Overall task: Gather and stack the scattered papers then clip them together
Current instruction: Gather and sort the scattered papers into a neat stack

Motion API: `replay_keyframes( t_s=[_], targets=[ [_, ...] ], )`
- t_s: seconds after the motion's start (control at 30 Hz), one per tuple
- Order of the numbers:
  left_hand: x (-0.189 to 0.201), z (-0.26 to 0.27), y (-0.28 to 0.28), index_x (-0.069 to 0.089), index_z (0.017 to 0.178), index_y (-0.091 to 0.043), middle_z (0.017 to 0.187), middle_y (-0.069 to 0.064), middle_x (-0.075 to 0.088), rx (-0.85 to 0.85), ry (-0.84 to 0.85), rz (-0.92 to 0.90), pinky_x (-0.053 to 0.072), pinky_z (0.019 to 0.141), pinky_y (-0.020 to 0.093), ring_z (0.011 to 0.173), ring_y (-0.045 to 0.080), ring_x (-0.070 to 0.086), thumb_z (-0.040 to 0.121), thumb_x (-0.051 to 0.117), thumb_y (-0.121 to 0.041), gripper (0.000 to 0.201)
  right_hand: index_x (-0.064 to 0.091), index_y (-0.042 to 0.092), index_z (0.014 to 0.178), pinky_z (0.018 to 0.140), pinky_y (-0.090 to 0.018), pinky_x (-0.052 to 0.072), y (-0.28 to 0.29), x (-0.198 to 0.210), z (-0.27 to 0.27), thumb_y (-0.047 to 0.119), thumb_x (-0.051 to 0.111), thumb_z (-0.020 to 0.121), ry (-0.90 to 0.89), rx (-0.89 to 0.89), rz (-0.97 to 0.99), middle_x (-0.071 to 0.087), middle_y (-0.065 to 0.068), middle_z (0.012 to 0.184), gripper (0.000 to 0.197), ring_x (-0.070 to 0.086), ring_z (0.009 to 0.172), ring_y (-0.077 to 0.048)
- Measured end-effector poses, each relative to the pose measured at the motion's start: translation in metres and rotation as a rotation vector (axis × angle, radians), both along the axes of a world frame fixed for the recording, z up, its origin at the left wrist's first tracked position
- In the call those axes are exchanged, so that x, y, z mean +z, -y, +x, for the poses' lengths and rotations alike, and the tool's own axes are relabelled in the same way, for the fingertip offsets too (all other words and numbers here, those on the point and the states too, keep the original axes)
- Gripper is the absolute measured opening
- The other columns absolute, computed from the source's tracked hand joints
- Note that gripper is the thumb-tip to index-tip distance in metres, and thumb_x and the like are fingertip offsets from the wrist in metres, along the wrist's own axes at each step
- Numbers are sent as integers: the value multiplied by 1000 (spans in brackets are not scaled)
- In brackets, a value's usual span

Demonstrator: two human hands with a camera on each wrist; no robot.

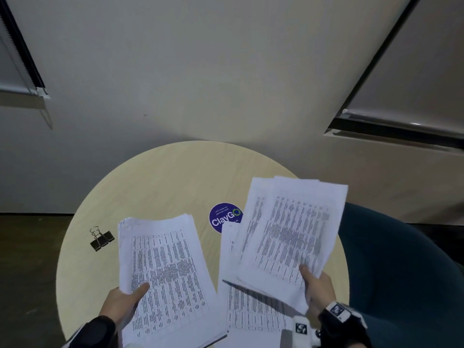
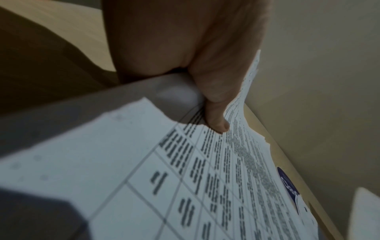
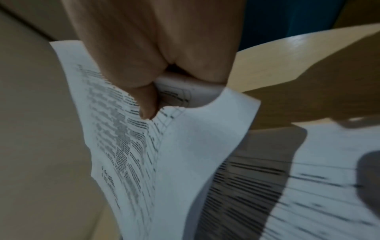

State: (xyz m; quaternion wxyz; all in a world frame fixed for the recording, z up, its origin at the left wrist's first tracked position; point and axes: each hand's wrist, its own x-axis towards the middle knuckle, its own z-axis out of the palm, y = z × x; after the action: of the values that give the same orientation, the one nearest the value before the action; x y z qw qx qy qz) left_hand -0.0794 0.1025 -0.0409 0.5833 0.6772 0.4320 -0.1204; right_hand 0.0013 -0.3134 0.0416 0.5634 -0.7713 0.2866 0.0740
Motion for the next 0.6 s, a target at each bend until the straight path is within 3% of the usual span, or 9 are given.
replay_keyframes(
  t_s=[0.07,0.13,0.2,0.27,0.33,0.43,0.5,0.57,0.6],
  targets=[
    [0,0,-1,48,68,-1,48,8,40,-7,-8,8,23,52,25,48,18,32,82,74,-28,39,63,-5,97,51,-24,49,-2,20,10,17,60,93,42,15,125,61,8,48,23,58,45,-5],
    [2,0,-1,48,68,-1,53,9,41,-17,-27,22,23,54,26,50,19,33,81,74,-31,42,61,-5,104,46,-19,50,-13,32,17,11,59,93,75,52,207,67,4,57,19,64,49,-5],
    [4,1,-1,45,65,-3,51,9,39,-36,-46,34,22,53,26,48,18,32,80,75,-33,45,65,0,111,58,-23,55,-35,25,23,14,67,89,50,125,171,75,-5,89,26,72,73,-15],
    [5,0,0,44,65,-4,47,7,36,-31,-46,18,21,51,25,46,17,30,79,76,-34,46,65,11,113,70,-28,56,-61,2,22,32,76,80,-20,251,1,72,-1,104,41,70,88,-17],
    [7,-1,1,45,67,-5,49,6,38,-4,-22,4,21,53,26,49,17,31,79,75,-37,46,66,10,110,77,-32,57,-92,-18,15,41,78,72,-101,386,-117,72,-1,101,50,69,88,-18],
    [10,-1,3,59,78,-7,74,7,55,27,17,-46,34,61,30,70,22,50,77,70,-54,48,61,11,86,58,-25,50,-131,-48,-1,28,75,77,-181,520,-199,64,-2,78,24,60,64,-15],
    [16,-2,5,63,84,-7,85,6,62,44,19,-81,40,76,33,85,26,57,78,65,-60,53,55,15,94,58,-24,48,-147,-61,-11,33,74,77,-187,562,-255,60,-1,84,31,57,67,-15],
    [18,-2,6,64,87,-3,86,9,64,50,33,-81,40,81,33,85,26,59,76,69,-55,53,51,14,105,60,-20,46,-151,-63,-15,37,72,80,-165,526,-305,59,-1,91,40,56,75,-16],
    [21,-3,7,63,87,-3,86,9,64,39,52,-70,40,82,31,83,26,58,76,73,-49,48,50,13,98,56,-18,41,-151,-59,-14,34,69,83,-120,492,-311,56,-1,86,33,53,72,-15]
  ],
)
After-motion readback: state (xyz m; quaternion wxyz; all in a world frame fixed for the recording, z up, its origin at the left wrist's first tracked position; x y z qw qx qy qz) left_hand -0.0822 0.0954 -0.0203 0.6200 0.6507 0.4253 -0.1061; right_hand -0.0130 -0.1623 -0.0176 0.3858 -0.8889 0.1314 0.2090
